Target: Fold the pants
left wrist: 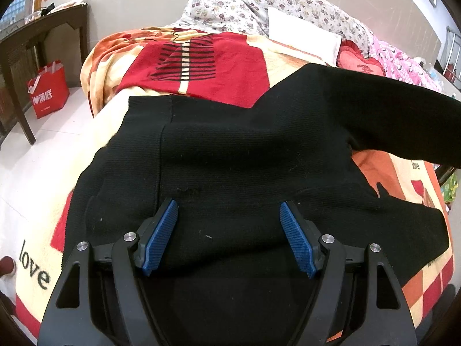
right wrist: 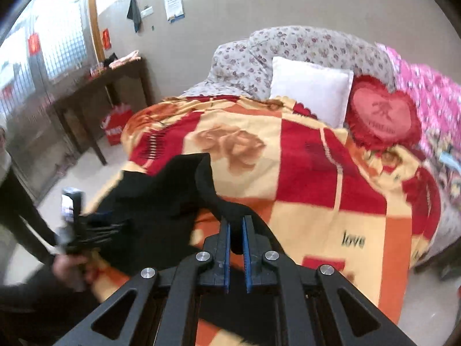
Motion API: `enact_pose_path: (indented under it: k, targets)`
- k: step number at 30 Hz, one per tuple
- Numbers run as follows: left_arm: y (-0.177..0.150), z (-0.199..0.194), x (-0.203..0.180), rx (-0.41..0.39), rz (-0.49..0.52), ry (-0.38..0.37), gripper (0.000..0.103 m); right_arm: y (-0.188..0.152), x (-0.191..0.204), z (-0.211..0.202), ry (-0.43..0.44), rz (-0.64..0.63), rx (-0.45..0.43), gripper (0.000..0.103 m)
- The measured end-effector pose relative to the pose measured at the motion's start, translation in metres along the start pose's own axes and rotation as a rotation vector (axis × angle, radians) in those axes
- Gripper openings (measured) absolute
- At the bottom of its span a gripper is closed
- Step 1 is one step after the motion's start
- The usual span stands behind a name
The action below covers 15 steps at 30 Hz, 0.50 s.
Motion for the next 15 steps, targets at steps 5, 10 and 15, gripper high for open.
enact_pose_path:
  k: [5, 10, 15]
  targets:
    - [0.0, -0.001, 0.0, -0.002, 0.002, 0.004, 0.074, -0.008, 0.0, -0.021, 0.038, 0.102, 0.018, 0.007]
    - [-0.001, -0.001, 0.001, -0.002, 0.007, 0.01, 0.074, -0.028, -0.087, 0.032, -0.182, 0.185, 0.09, 0.007]
    - [-0.001, -0.001, 0.0, -0.001, 0.009, 0.012, 0.074, -0.038, -0.158, 0.108, -0.443, 0.034, 0.046, 0.007]
Point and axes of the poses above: each gripper's, at about its wrist camera, not at the fingertips, and z roughly the way its jaws point, x to its left, y to its top, the point moved 9 cm from there along z, roughly the way its jaws point, and after that the axes turned 9 degrees about -x, right-handed, at the moved point
